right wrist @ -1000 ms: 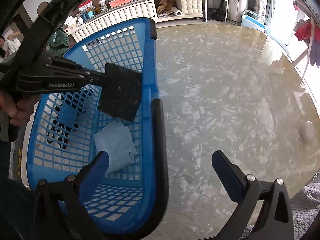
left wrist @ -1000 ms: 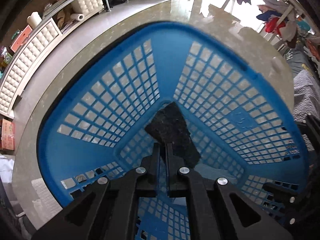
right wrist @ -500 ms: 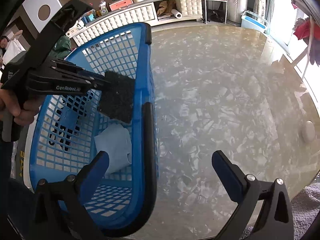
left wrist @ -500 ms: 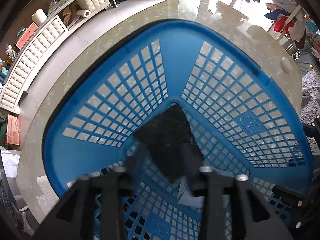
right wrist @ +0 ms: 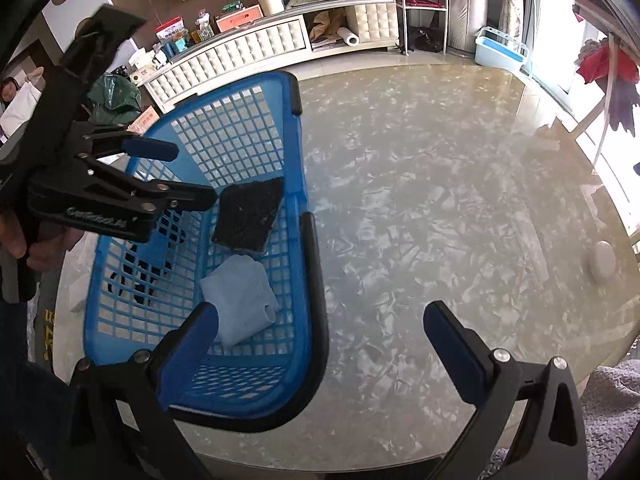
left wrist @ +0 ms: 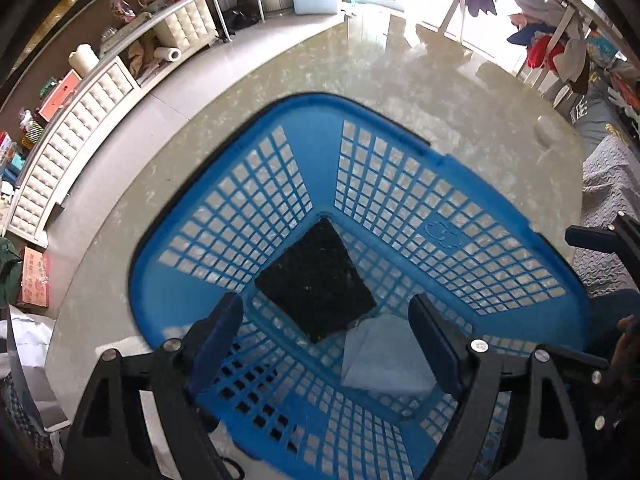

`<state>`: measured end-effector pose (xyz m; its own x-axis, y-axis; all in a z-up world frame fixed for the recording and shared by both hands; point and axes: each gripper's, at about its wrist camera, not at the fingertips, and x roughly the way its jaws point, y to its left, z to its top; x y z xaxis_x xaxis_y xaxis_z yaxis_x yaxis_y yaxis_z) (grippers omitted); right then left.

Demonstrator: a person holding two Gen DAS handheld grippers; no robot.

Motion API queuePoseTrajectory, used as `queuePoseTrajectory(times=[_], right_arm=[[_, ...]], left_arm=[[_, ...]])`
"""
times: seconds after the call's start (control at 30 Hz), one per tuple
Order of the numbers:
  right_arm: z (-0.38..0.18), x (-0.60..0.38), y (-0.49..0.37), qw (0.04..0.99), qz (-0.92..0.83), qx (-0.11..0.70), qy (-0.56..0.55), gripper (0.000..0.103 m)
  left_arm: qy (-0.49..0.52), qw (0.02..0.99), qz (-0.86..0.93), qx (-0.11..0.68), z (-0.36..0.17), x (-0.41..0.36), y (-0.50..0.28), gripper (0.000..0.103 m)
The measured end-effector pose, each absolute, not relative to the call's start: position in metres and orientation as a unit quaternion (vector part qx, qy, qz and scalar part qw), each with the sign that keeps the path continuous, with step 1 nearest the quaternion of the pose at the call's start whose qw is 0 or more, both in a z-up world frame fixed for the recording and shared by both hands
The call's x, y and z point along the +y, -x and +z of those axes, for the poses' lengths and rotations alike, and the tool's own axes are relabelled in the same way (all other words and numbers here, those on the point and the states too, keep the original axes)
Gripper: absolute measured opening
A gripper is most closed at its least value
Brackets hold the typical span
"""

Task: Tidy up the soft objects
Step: 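Withdraw both tools from the basket back over the table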

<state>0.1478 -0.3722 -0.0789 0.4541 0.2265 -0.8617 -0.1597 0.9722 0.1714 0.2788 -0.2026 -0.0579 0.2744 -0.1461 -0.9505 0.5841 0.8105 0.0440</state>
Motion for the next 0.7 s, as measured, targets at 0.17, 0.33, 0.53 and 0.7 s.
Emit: queuePoseTrajectory(times=[0.17,0.33,0.53,0.7], right_arm=[[-0.067,-0.366,-0.139,0.856,0.113,0.504,-0.034,0.103],[-0.063,-0.360,-0.134,0.857,0.107,0.503,-0.035,0.103],[-0.055,-0.346,-0.127,0.861,0.102,0.498,-0.033,0.103],[-0.047,-0.335,-0.120,0.863,0.103,0.494,-0.023,0.103]], left_arm=[[-0.191,0.794,-0.225,0.531,-0.031,-0.187,-0.257,0.092],[-0.169,0.811,-0.223,0.513,-0.009,-0.167,-0.235,0.096],[-0.139,0.822,-0.224,0.506,0.002,-0.137,-0.212,0.103],[-0.124,0.833,-0.218,0.493,0.003,-0.113,-0.191,0.103]])
